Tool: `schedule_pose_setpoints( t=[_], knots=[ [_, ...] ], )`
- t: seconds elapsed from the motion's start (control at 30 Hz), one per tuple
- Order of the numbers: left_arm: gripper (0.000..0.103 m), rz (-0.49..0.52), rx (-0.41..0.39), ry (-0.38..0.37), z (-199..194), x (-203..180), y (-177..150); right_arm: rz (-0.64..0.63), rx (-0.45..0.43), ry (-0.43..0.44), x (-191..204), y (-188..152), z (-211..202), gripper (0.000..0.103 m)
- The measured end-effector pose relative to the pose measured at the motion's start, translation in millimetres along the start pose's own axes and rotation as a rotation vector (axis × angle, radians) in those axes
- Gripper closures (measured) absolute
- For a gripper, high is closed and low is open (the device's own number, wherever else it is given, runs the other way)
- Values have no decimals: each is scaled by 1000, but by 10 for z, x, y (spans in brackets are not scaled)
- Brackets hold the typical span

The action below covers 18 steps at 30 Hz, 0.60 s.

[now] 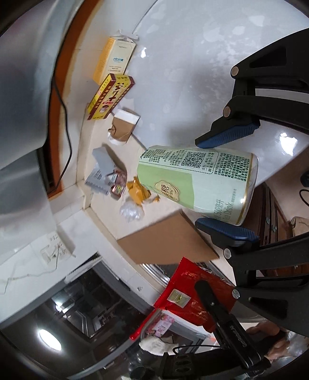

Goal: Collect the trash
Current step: 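Grasp the red snack bag with the left tool while the right tool grasps the green drink bottle, then carry snack bag and drink bottle down over the black bin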

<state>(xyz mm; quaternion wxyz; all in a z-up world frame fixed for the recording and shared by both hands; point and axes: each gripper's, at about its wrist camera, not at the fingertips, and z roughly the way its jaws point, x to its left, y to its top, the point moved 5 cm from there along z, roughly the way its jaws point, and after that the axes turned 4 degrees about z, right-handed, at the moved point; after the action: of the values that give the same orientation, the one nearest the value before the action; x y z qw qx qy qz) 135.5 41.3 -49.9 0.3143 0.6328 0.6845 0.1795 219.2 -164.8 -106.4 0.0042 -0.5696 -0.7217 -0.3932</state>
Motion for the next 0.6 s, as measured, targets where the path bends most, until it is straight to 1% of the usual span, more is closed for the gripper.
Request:
schedule_pose_setpoints(
  t=[0.17,0.3,0.43,0.6],
  knots=[
    [102,-9,-27,8,-321,117,-184,-46,-33,12,339,-132,-261,43],
    [102,-6,-34,12,-461,172,-319,-89,-40,21,643,-294,-376,43],
    [102,4,-35,22,-568,237,-484,-127,-24,22,890,-487,-384,43],
    [102,27,-19,43,-620,344,-708,-169,27,4,1102,-792,-274,43]
  ],
)
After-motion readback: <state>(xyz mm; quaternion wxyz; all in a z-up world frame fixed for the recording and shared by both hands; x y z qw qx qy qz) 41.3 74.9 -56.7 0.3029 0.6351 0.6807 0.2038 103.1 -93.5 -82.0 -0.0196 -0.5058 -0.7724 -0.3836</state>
